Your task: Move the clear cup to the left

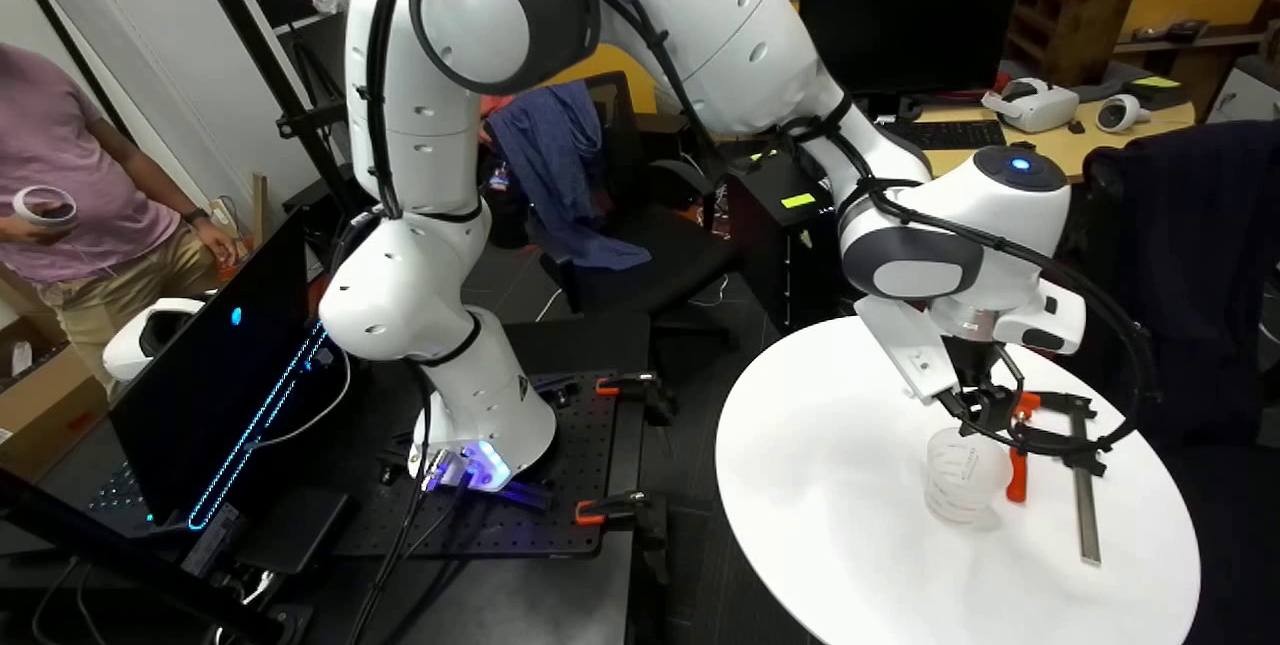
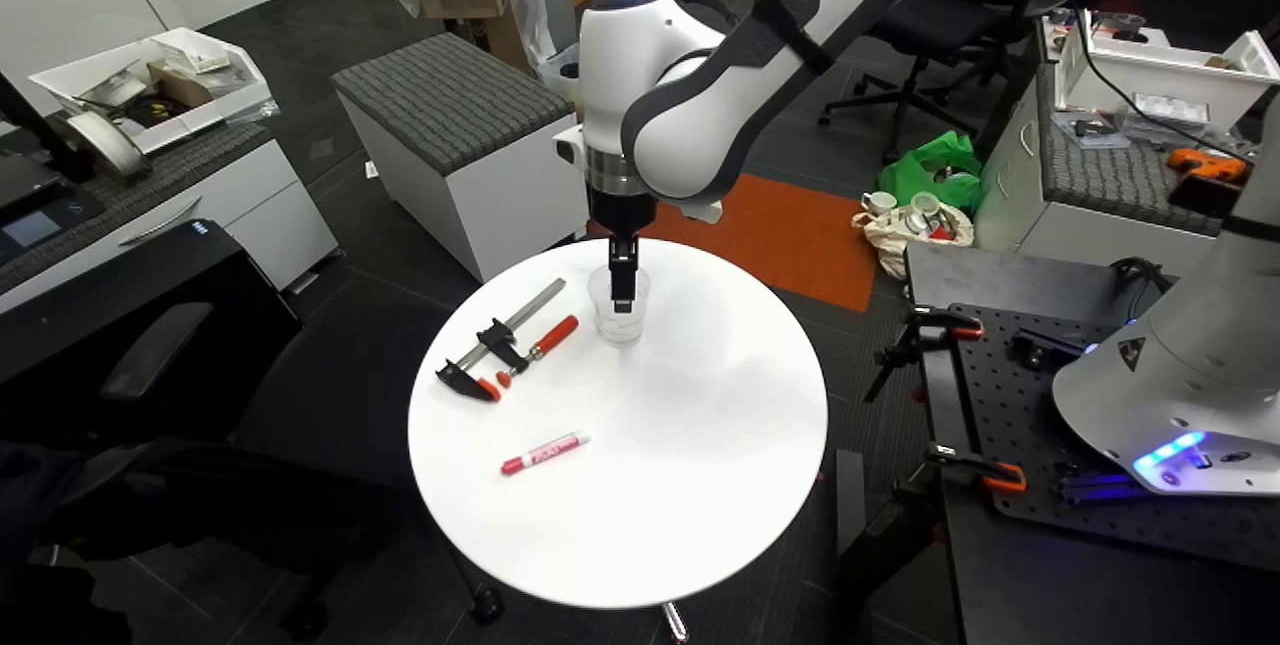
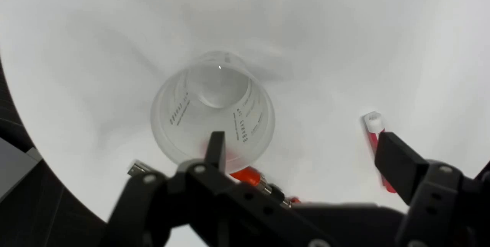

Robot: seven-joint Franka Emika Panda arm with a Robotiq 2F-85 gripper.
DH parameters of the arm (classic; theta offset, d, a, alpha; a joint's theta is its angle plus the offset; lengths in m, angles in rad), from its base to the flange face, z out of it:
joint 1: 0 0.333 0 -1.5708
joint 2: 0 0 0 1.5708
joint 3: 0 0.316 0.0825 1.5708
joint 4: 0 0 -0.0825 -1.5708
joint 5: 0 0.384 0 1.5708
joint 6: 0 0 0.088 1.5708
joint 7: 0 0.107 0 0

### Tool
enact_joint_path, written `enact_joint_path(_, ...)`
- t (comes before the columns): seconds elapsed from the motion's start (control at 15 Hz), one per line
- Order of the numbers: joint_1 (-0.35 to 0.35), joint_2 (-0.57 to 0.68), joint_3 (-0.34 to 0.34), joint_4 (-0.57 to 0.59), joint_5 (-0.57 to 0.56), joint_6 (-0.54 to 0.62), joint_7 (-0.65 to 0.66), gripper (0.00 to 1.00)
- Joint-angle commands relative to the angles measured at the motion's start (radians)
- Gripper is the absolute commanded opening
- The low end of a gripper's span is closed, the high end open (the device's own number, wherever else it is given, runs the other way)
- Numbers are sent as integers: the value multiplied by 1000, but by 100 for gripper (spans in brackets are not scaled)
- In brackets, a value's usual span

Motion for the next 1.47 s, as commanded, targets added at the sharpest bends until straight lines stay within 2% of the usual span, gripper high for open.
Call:
enact_joint_path(0.0, -29, 69, 24, 79, -4, -5, -7, 100)
enact_joint_path(0.47, -41, 183, 33, 193, -9, -39, 9, 100)
enact_joint_path(1.0, -33, 221, 28, 218, -11, -123, 45, 100)
enact_joint_path(1.13, -35, 221, 30, 217, -6, -138, 48, 72)
enact_joint_path(1.4, -37, 219, 32, 216, -1, -141, 52, 41)
